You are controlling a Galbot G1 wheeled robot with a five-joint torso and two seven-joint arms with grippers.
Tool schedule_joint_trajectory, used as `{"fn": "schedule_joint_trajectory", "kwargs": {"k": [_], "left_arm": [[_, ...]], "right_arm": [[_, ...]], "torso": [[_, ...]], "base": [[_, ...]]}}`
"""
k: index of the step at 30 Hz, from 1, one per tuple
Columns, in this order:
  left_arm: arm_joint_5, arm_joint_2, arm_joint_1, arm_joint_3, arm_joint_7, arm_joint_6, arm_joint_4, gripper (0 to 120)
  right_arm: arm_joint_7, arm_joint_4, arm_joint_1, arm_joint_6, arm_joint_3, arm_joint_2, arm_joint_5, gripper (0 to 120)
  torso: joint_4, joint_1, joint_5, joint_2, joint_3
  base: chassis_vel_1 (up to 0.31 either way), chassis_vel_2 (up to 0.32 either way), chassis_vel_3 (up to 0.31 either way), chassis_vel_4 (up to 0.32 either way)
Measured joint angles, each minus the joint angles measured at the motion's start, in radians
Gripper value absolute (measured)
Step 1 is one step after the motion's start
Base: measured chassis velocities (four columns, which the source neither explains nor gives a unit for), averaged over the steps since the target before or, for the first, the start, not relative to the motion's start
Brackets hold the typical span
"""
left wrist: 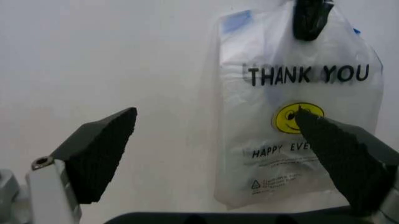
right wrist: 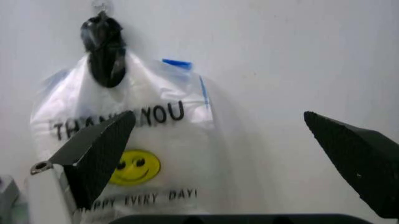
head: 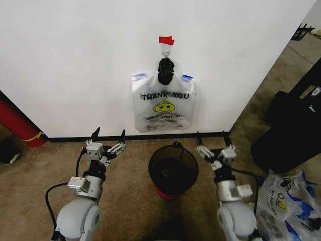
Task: Pick up the garbage bag from the wall and place it over the trash bin.
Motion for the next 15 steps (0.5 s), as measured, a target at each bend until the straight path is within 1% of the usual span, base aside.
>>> {"fn": "schedule_joint_trajectory", "kwargs": {"k": [1,3,6,7,8,10,15], "left_arm": [[0.003,0.0,-0.006,0.003,0.0,0.0,0.01,100],[0.008,-0.003,-0.012,0.004,0.0,0.0,0.024,100],[0.016,-0.01,-0.015,0.004,0.0,-0.002,0.044,100],[0.02,-0.012,-0.016,0.004,0.0,-0.003,0.048,100],[0.02,-0.012,-0.016,0.004,0.0,-0.003,0.048,100],[0.026,-0.015,-0.017,0.005,0.001,-0.005,0.057,100],[0.029,-0.019,-0.022,-0.001,0.002,-0.01,0.066,100]], "right_arm": [[0.0,-0.03,0.04,0.0,-0.013,-0.01,0.023,100],[-0.001,-0.103,0.124,0.005,-0.056,-0.025,0.061,100],[-0.016,-0.217,0.244,0.03,-0.133,-0.024,0.092,100],[-0.022,-0.246,0.274,0.037,-0.154,-0.018,0.098,100],[-0.022,-0.246,0.274,0.037,-0.154,-0.018,0.098,100],[-0.027,-0.304,0.35,0.042,-0.207,0.005,0.106,100],[-0.013,-0.383,0.482,0.025,-0.262,0.056,0.084,100]], "torso": [[-0.0006,0.0,0.0001,0.0,0.0],[-0.0002,0.0,0.0002,0.0,0.0],[0.0003,0.0,-0.0001,0.0,0.0],[0.0003,0.0,0.0001,0.0,0.0],[0.0003,0.0,0.0001,0.0,0.0],[0.0003,0.0,0.0,0.0,0.0],[0.0001,0.0,-0.0001,0.0,0.0]], "base": [[0.0,0.0,0.0,0.0],[0.0,0.0,0.0,0.0],[0.0,0.0,0.0,0.0],[0.0,0.0,0.0,0.0],[0.0,0.0,0.0,0.0],[0.0,0.0,0.0,0.0],[0.0,0.0,0.0,0.0]]}}
